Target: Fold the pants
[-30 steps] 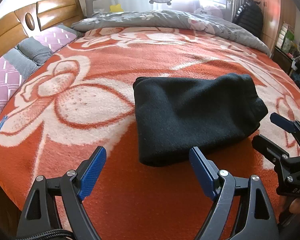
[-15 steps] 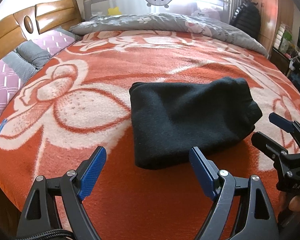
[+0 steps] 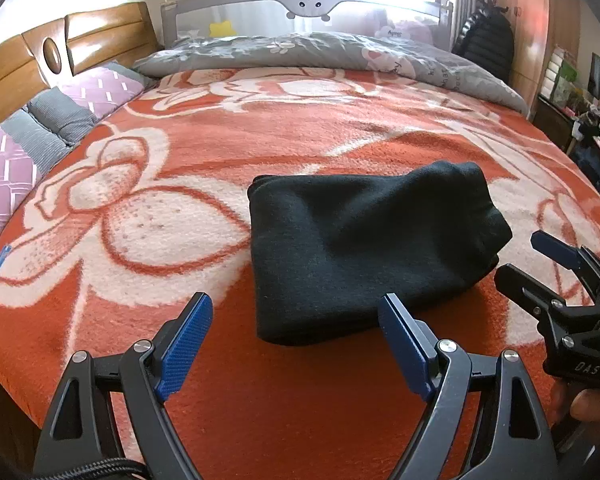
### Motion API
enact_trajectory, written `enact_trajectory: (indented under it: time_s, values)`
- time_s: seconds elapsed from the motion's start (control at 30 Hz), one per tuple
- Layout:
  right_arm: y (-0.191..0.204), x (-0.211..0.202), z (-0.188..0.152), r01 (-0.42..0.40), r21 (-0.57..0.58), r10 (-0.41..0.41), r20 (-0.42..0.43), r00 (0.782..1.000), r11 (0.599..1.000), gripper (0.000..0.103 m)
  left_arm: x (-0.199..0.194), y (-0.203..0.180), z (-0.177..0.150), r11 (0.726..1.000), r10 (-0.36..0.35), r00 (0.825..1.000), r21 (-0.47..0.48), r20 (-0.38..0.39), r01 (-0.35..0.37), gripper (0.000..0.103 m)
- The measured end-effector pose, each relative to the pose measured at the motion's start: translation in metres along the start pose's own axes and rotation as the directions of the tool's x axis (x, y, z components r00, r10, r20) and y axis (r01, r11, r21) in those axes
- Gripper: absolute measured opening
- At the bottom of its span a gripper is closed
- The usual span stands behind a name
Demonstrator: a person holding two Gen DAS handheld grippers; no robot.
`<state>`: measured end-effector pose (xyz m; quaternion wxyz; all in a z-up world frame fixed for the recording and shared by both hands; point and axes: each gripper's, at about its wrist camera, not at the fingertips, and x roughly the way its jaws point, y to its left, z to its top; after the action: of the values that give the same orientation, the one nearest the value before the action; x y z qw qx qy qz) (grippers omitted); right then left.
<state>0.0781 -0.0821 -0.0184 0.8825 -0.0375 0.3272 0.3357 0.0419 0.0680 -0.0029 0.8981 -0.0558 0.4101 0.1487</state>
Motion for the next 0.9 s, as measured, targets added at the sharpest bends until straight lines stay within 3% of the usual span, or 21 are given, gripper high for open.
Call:
enact_trajectory:
  time_s: [0.57,0.9]
  values:
    - [-0.004,-0.004,0.002,-0.001,0.000,0.001,0.010,1.000,1.000,0.098,0.003,0.001,0.002,1.000,-0.014,1.000,-0.013,-0.014,0.014,0.085]
    - [-0.001,-0.003,0.006,-0.007,-0.012,0.007,0.001,1.000,1.000,0.098,-0.003,0.003,0.012,1.000,-0.025,0.999,-0.012,0.031,0.025,0.086]
